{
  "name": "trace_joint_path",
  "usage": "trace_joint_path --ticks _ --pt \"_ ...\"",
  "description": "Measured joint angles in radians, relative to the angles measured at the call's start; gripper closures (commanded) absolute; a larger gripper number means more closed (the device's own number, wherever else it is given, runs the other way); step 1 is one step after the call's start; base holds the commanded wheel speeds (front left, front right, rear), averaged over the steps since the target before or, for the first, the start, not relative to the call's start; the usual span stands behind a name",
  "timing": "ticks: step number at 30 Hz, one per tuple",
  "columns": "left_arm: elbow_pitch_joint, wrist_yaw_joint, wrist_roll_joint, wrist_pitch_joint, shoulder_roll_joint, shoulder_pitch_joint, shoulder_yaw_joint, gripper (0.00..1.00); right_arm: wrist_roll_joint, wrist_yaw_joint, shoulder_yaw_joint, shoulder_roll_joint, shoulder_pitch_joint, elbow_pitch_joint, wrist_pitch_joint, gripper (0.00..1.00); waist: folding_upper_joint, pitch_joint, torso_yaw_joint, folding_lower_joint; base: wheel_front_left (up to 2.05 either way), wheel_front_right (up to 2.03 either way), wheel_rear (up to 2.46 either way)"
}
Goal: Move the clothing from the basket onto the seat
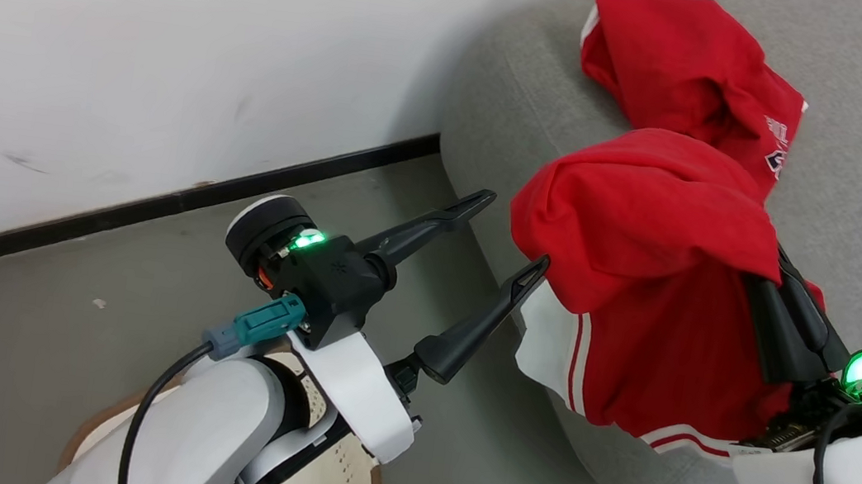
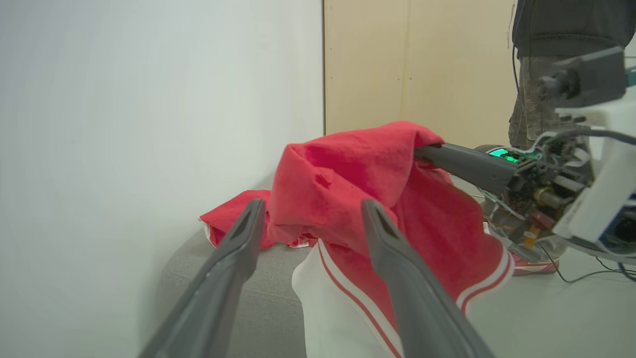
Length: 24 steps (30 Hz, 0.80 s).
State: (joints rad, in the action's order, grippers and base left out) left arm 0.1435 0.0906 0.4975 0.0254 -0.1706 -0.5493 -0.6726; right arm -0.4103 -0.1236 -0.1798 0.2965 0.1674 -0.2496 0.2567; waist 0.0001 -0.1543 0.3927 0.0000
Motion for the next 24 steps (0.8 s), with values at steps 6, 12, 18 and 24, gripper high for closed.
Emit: trace_joint_path --ticks 6,12,18,24 --pt "0.001 -0.005 -0.010 0.001 -0.016 -0.001 0.010 0.00 -0.001 0.000 -0.014 -0.008 0.001 -0.001 0.000 1.00 0.0000 -0.017 0.040 0.0000 0.00 0.00 0.00" --pt "0.010 -0.012 -0.016 0.010 -0.023 -0.001 0.015 0.00 -0.002 0.000 -0.025 -0.011 0.006 0.002 0.000 1.00 0.0000 -0.037 0.071 0.0000 0.00 0.00 0.00" --pt "0.027 -0.026 -0.034 0.027 -0.026 -0.002 0.018 0.00 0.029 0.000 0.021 -0.011 0.031 0.050 0.000 1.00 0.0000 -0.061 0.086 0.0000 0.00 0.00 0.00" --pt "0.041 -0.036 -0.038 0.044 -0.027 -0.003 0.017 0.00 0.037 0.000 0.080 -0.018 0.098 0.108 0.000 1.00 0.0000 -0.091 0.085 0.0000 0.00 0.00 0.00"
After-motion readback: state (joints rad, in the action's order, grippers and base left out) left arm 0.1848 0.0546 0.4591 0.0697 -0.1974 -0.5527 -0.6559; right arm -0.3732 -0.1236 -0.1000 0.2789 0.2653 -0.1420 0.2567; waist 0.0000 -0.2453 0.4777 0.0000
